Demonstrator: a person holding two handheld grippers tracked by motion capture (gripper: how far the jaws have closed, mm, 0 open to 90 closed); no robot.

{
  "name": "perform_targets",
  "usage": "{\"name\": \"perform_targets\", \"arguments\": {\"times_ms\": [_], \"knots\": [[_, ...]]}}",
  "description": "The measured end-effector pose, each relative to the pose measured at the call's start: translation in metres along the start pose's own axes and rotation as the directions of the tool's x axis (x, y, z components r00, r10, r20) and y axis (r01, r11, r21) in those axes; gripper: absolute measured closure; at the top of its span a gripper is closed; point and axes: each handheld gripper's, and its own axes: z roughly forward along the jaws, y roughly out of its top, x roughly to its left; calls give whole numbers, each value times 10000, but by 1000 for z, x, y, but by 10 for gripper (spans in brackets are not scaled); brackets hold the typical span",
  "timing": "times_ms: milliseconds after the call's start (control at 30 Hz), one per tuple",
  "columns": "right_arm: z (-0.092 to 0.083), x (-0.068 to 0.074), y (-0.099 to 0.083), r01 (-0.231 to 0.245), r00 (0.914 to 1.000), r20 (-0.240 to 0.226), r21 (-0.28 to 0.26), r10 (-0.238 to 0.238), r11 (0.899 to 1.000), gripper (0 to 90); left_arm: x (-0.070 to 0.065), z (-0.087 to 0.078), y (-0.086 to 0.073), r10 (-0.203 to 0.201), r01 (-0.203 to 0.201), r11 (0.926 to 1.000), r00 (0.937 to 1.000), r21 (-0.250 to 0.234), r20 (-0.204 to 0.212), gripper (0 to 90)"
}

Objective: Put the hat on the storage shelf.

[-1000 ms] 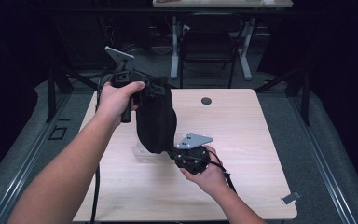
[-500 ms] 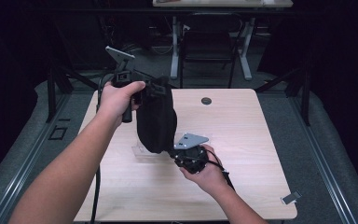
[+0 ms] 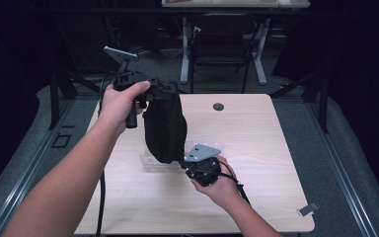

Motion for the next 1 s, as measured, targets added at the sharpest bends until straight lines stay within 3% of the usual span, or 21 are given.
{"name": "perform_targets", "arguments": {"times_ms": [200,500,700,800,900,1000], "knots": [[-2,-2,-4,-144,9999,-2,-42,144,9999,845,11,-16,-1,-47,44,9998,9998,-189,-185,617],[-4,-7,-12,-601,9982,-71,-132,600,9981,849,38,-42,-3,-345,314,9980,9978,-548,-567,611],[-3,-11,-19,-823,9966,-33,-10,823,9966,854,50,-51,-5,-459,418,9973,9966,-595,-683,612],[0,-14,-25,-907,9959,35,316,907,9954,857,56,-53,-7,-514,468,9971,9958,-608,-762,611],[1,-18,-30,-1374,9904,-158,181,1377,9904,858,63,-54,-9,-543,489,9970,9943,-596,-917,605],[0,-18,-30,-1317,9912,-126,238,1320,9910,858,68,-55,-11,-632,569,9964,9928,-635,-1020,595]]}}
